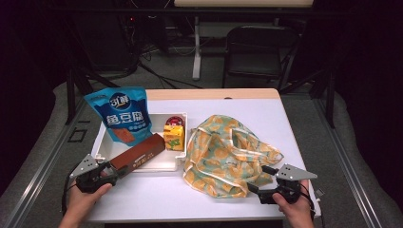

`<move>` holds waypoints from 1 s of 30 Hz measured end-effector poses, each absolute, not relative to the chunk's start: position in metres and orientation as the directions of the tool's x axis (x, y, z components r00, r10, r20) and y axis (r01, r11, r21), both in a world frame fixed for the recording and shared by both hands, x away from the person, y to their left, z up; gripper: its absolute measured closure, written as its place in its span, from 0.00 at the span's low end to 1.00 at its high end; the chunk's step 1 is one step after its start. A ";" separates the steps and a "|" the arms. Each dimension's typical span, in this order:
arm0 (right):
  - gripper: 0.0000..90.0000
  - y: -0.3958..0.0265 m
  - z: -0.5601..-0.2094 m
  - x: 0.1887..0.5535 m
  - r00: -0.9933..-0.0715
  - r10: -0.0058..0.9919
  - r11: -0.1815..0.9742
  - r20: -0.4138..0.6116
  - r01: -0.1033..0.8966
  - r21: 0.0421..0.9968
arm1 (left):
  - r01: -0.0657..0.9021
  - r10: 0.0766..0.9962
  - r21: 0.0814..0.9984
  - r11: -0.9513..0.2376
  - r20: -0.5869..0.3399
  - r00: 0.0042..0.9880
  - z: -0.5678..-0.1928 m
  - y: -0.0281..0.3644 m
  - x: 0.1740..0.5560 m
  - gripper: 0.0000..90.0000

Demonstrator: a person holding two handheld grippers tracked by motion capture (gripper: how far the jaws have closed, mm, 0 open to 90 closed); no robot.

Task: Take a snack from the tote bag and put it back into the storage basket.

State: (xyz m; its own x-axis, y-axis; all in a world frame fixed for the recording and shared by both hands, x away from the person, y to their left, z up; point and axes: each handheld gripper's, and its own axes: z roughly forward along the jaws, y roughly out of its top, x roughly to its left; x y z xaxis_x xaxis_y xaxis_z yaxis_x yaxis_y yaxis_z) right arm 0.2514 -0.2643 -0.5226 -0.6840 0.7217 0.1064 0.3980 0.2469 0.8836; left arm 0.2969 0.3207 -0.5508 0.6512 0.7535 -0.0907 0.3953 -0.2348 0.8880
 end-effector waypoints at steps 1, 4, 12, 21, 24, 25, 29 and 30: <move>0.17 -0.264 -0.522 0.251 -0.687 0.719 0.249 0.105 0.395 0.884 | 0.393 0.760 0.891 -0.228 -0.089 0.644 -0.550 0.321 0.296 0.44; 0.17 -0.265 -0.522 0.251 -0.688 0.718 0.248 0.105 0.394 0.885 | 0.392 0.766 0.894 -0.217 -0.094 0.636 -0.546 0.322 0.293 0.37; 0.17 -0.265 -0.522 0.251 -0.690 0.716 0.252 0.102 0.392 0.885 | 0.385 0.829 0.908 -0.166 -0.082 0.553 -0.533 0.327 0.271 0.29; 0.17 -0.262 -0.524 0.253 -0.702 0.705 0.266 0.100 0.392 0.881 | 0.439 0.849 0.885 -0.155 -0.107 0.517 -0.532 0.329 0.252 0.83; 0.17 -0.261 -0.523 0.253 -0.703 0.704 0.263 0.101 0.391 0.882 | 0.477 0.846 0.862 -0.173 -0.118 0.519 -0.535 0.321 0.256 1.00; 0.17 -0.261 -0.523 0.253 -0.703 0.704 0.263 0.101 0.391 0.882 | 0.493 0.852 0.853 -0.174 -0.120 0.510 -0.536 0.320 0.258 1.00; 0.17 -0.260 -0.524 0.253 -0.708 0.700 0.270 0.098 0.390 0.880 | 0.528 0.878 0.838 -0.137 -0.144 0.456 -0.539 0.316 0.268 1.00; 0.17 -0.259 -0.524 0.253 -0.704 0.703 0.267 0.100 0.392 0.880 | 0.533 0.884 0.837 -0.122 -0.152 0.441 -0.540 0.316 0.272 1.00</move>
